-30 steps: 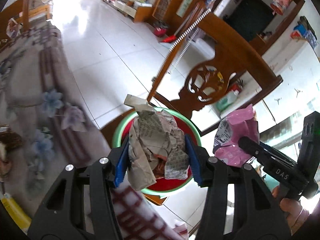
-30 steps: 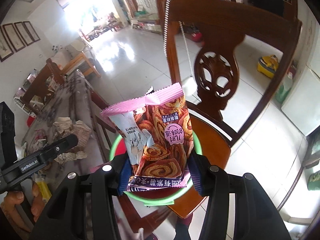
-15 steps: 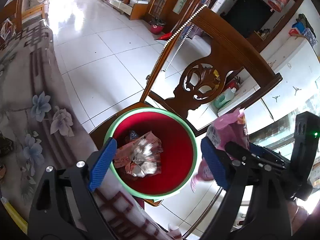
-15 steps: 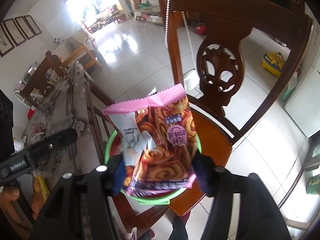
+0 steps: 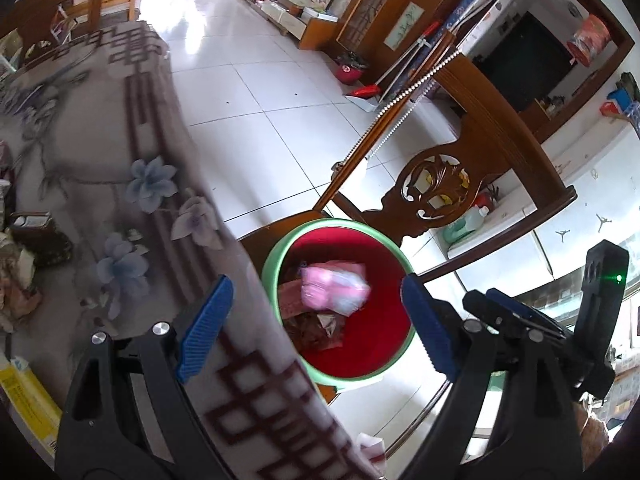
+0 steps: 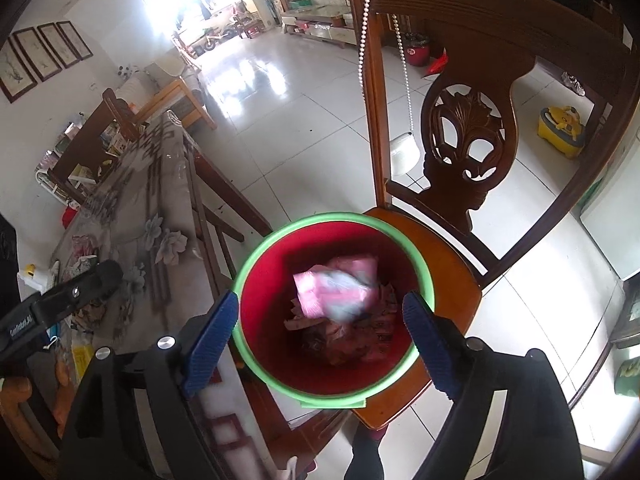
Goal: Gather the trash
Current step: 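Move both tools back over the table trash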
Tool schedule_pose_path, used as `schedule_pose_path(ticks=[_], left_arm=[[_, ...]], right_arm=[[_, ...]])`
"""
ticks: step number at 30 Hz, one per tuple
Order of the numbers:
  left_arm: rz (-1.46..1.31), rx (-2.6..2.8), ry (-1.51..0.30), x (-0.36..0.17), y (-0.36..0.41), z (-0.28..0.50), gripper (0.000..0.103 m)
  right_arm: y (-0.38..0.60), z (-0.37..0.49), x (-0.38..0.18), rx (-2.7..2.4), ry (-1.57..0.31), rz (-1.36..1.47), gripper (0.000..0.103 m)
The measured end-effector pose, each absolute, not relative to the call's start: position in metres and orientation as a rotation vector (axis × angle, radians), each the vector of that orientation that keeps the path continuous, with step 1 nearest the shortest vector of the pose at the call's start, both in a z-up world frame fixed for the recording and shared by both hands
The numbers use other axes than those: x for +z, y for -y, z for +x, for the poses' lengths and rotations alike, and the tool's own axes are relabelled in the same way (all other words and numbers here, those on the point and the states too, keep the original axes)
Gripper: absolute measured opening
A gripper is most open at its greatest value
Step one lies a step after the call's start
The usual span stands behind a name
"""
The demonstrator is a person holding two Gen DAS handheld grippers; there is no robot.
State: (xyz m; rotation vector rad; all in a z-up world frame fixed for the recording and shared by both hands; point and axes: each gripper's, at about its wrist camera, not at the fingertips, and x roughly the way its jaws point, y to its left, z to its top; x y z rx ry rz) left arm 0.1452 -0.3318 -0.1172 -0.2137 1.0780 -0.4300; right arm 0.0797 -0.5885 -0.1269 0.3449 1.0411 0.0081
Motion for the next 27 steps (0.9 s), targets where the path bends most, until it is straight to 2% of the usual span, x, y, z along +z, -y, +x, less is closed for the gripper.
schedule_pose_path(ticks=[13, 22, 27], left_arm=[[-0.270, -0.349, -1.017, -0.102, 0.235, 0.115, 0.084], [-0.354, -0.155, -1.027, -0.115, 0.106, 0.086, 0.084], [-0.494, 0.024, -1.052, -0.130, 0.035, 0.103, 0.084]], right_arm=[[0.504, 0.082, -0.113, 0.073, -1.027, 0.291, 0.082], [0.393, 0.083, -0.117, 0.195, -1.069, 0.218, 0.083], [0.345, 0.079, -0.118, 0.238, -1.077, 0.201, 0.083]])
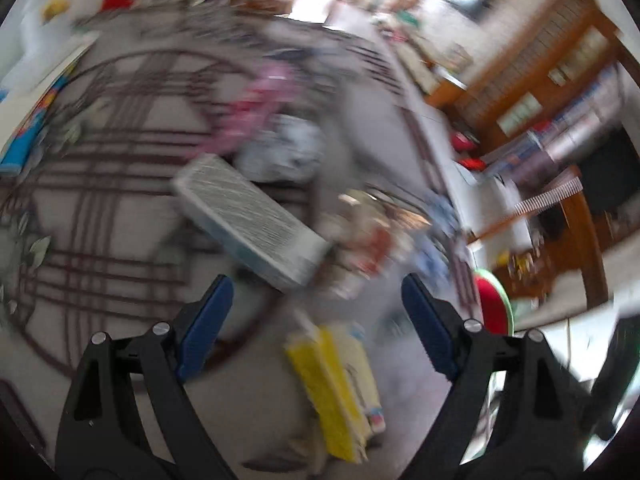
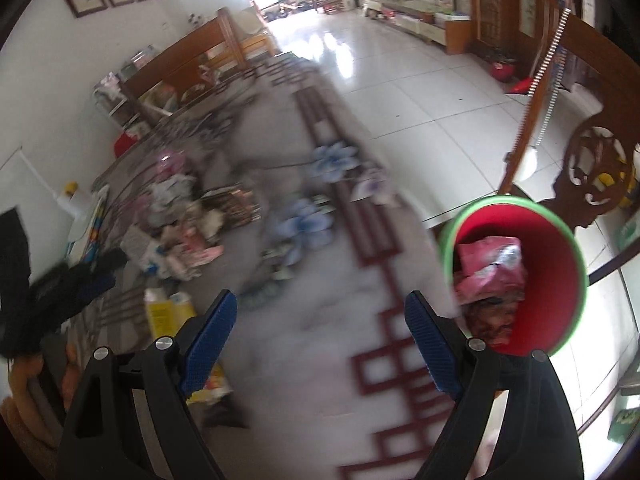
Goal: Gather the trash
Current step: 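Move both tools back over the table trash, then grasp the white milk carton with the left tool while the right tool grasps crumpled brown paper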
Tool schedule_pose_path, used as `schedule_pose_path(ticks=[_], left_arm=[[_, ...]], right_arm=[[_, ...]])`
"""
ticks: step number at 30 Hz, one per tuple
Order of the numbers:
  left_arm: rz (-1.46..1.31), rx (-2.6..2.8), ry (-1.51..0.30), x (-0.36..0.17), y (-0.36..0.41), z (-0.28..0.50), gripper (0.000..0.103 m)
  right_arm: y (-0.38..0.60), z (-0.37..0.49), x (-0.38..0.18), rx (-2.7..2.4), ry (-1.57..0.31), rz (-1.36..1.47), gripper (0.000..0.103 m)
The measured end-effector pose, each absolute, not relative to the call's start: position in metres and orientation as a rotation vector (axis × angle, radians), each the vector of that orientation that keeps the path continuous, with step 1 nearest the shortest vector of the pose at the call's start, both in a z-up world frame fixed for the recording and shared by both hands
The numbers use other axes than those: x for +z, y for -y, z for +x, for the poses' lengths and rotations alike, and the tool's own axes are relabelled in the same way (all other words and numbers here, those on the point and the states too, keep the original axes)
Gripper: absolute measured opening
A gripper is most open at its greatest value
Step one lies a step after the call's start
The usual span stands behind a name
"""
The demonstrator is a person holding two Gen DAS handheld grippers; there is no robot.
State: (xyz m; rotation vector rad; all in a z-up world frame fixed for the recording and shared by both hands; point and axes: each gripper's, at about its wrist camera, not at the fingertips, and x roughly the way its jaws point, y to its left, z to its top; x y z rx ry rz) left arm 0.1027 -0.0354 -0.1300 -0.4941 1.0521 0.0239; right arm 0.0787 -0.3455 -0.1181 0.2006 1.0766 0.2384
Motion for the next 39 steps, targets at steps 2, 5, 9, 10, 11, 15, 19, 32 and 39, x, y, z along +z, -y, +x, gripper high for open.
schedule_pose_path(ticks=[2, 5, 9, 10, 11, 15, 19, 32, 39], left_arm=[[-0.557, 0.057, -1.058, -0.138, 0.022, 0.115, 0.084], [-0.601, 0.134, -1.094, -0.155, 0.009, 0.141, 0.084], [-0.600, 0.214, -1.161, -0.179, 0.002, 0.157, 0.084], [-0.596, 0.230, -1.178, -0.185, 0.002, 0.159, 0.084], [-0.595, 0.235, -1.196, -0.191, 0.002, 0.160, 0.084], [-0.560, 0.196, -1.185, -0.190, 0.002, 0.152, 0.066], [-0.549, 0.085, -1.184, -0.179, -0.001, 0.135, 0.040], [-0.392, 0.005, -1.212, -0.171, -0.020, 0.058, 0.036], [-0.427, 0.015, -1.198, -0.172, -0.031, 0.061, 0.038]], right_arm=[[0.331, 0.073, -0.118, 0.248, -1.079, 0.188, 0.083], [0.320, 0.066, -0.116, 0.242, -1.079, 0.177, 0.083], [0.315, 0.056, -0.111, 0.212, -1.066, 0.168, 0.083], [0.315, 0.054, -0.109, 0.202, -1.064, 0.170, 0.083], [0.316, 0.053, -0.109, 0.194, -1.062, 0.172, 0.083], [0.318, 0.053, -0.108, 0.170, -1.061, 0.181, 0.083], [0.312, 0.059, -0.112, 0.186, -1.074, 0.184, 0.083], [0.237, 0.137, -0.141, 0.362, -1.181, 0.212, 0.083], [0.200, 0.186, -0.173, 0.355, -1.254, 0.273, 0.083]])
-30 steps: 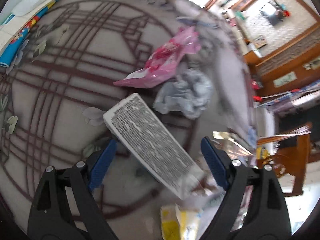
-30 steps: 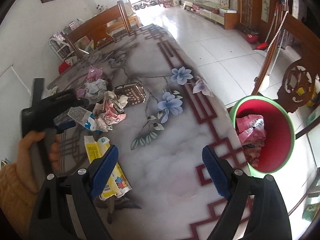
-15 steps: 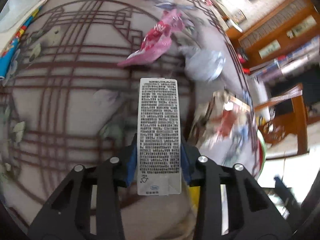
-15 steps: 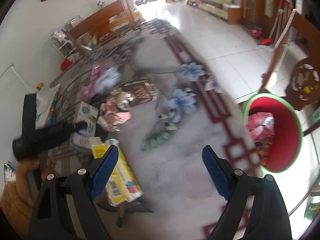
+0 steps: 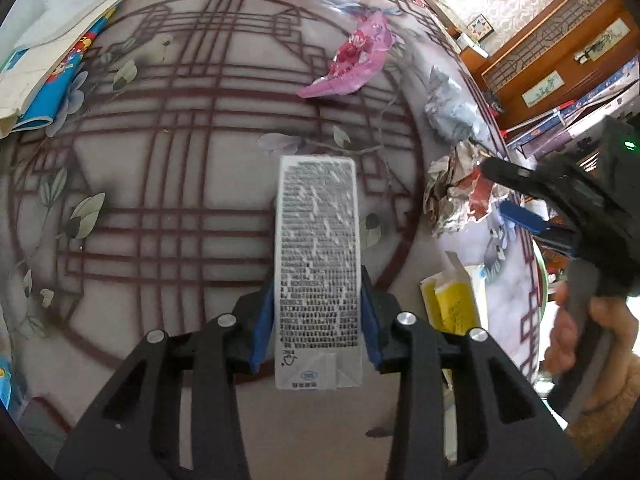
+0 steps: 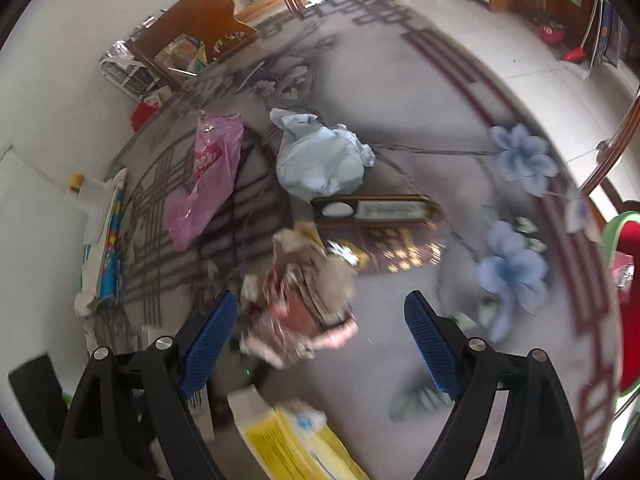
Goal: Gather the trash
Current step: 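Grasp the white milk carton with the left tool while the right tool grasps crumpled brown paper, then carry the milk carton and brown paper toward the red bin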
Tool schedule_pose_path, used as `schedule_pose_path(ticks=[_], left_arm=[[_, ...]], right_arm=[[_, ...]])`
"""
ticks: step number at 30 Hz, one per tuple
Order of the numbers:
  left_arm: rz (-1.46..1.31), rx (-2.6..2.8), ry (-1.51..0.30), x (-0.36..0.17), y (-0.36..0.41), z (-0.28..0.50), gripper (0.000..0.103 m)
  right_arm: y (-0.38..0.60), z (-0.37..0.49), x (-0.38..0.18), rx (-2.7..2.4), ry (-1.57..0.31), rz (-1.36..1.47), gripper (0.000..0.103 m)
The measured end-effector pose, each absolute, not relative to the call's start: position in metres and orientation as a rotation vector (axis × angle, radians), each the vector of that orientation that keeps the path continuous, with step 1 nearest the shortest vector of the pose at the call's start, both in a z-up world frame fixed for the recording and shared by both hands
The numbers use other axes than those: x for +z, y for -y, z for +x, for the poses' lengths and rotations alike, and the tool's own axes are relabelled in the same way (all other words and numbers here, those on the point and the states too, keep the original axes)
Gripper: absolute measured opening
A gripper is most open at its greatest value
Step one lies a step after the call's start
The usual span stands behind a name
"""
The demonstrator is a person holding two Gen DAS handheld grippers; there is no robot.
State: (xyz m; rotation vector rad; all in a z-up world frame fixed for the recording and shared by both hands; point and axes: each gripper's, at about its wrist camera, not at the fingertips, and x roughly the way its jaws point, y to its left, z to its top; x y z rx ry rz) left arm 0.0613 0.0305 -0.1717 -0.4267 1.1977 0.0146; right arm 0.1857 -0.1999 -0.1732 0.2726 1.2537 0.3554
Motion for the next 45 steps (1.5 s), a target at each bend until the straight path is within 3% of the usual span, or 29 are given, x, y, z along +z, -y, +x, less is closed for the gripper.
schedule_pose_path(ticks=[2, 4, 5, 7, 18, 45], left_arm=[[-0.438, 0.018, -1.178, -0.168, -0.034, 0.061, 0.045], [-0.444, 0.015, -1.173, -0.167, -0.037, 0.063, 0.045], [-0.445, 0.013, -1.173, -0.167, -0.036, 0.064, 0.045], [-0.447, 0.007, -1.176, -0.168, -0.035, 0.068, 0.045], [-0.414, -0.024, -1.185, -0.172, -0.021, 0.085, 0.042], [-0.338, -0.065, -0.961, -0.094, 0.020, 0.061, 0.042]], right_arm=[[0.194, 0.193, -0.181, 0.348, -1.277, 0.253, 0.081], [0.190, 0.195, -0.188, 0.358, -1.303, 0.233, 0.060], [0.189, 0.194, -0.190, 0.374, -1.317, 0.232, 0.038], [0.190, 0.191, -0.189, 0.391, -1.309, 0.238, 0.031], [0.227, 0.140, -0.135, 0.439, -1.148, 0.207, 0.031], [0.259, 0.078, -0.076, 0.389, -0.911, 0.221, 0.033]])
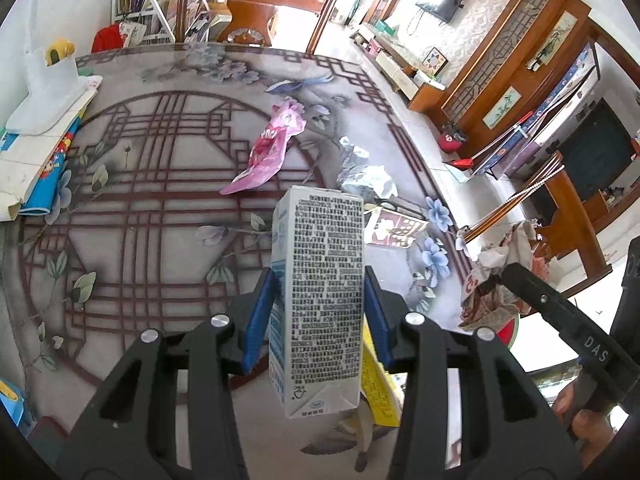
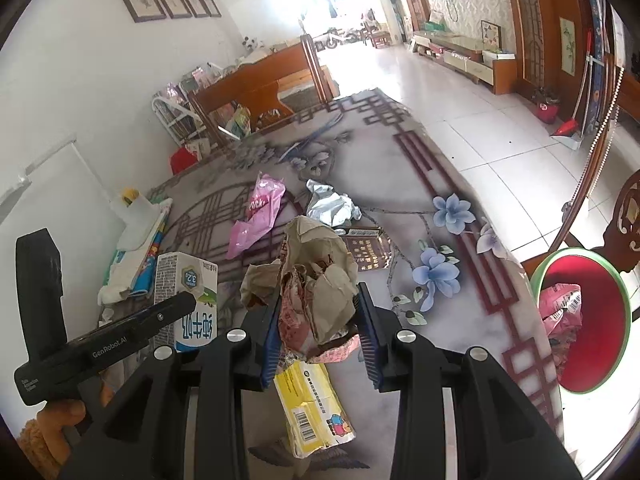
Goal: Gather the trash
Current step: 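Carry the milk carton and brown paper toward the red bin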
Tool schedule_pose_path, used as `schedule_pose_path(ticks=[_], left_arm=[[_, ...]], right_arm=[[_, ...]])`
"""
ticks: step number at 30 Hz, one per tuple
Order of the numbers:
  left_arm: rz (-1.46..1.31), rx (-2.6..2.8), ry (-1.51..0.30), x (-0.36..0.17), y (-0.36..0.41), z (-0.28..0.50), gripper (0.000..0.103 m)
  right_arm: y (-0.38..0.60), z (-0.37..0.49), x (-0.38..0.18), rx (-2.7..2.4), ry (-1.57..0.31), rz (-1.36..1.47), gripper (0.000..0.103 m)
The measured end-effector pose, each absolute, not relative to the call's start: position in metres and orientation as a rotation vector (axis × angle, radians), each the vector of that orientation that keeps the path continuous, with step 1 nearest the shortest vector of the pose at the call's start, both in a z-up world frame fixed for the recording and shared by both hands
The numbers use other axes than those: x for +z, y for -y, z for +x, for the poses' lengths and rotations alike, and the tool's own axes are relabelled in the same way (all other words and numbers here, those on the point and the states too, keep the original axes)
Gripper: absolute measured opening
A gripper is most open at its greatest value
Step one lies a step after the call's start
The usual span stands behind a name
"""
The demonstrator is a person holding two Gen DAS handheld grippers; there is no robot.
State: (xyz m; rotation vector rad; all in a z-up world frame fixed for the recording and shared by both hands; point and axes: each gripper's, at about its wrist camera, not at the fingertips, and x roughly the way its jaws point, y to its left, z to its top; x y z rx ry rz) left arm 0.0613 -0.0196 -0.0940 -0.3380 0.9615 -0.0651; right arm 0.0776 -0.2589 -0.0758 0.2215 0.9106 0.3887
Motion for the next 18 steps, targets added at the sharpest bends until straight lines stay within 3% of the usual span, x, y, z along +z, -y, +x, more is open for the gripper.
schedule_pose_path(ticks=[18], left_arm=[[-0.286, -0.136, -0.931, -0.076, 0.066, 0.059, 0.042]], right_arm=[[0.307, 0.064, -0.070, 0.312, -0.880, 0.243, 0.033]])
